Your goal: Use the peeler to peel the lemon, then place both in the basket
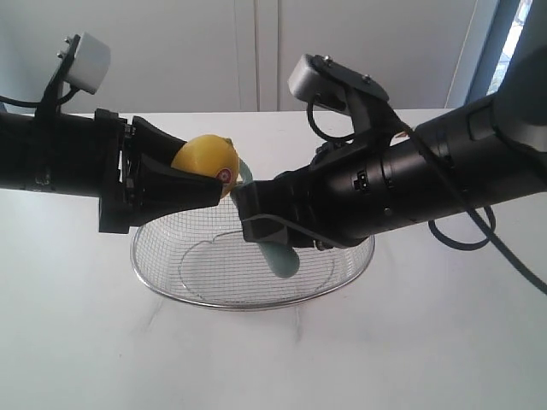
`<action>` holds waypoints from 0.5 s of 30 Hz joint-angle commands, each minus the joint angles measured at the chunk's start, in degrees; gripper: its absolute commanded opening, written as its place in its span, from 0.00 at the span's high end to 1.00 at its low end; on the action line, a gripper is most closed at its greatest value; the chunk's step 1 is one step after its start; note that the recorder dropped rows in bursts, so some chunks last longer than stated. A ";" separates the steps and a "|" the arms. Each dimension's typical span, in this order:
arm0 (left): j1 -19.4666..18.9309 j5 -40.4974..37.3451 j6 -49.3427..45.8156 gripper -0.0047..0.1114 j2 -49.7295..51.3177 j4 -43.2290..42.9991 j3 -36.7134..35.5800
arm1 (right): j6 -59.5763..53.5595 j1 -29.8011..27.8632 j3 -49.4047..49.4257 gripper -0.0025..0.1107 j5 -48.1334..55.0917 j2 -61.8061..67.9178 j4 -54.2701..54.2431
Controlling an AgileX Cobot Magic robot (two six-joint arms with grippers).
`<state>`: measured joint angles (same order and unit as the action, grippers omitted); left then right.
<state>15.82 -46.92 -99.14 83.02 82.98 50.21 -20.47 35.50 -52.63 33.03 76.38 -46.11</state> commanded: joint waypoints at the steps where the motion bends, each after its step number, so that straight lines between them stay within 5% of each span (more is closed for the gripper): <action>1: 0.29 -1.34 -0.26 0.96 -0.26 0.88 -0.39 | 0.33 -0.17 0.04 0.98 -1.49 -0.80 -0.05; 15: 0.29 -1.97 -0.26 0.96 -0.26 1.35 -0.39 | 0.33 -0.17 0.04 0.98 -0.66 5.45 0.31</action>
<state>15.82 -47.29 -99.14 83.02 82.61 50.21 -20.11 35.50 -52.63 32.58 80.80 -45.85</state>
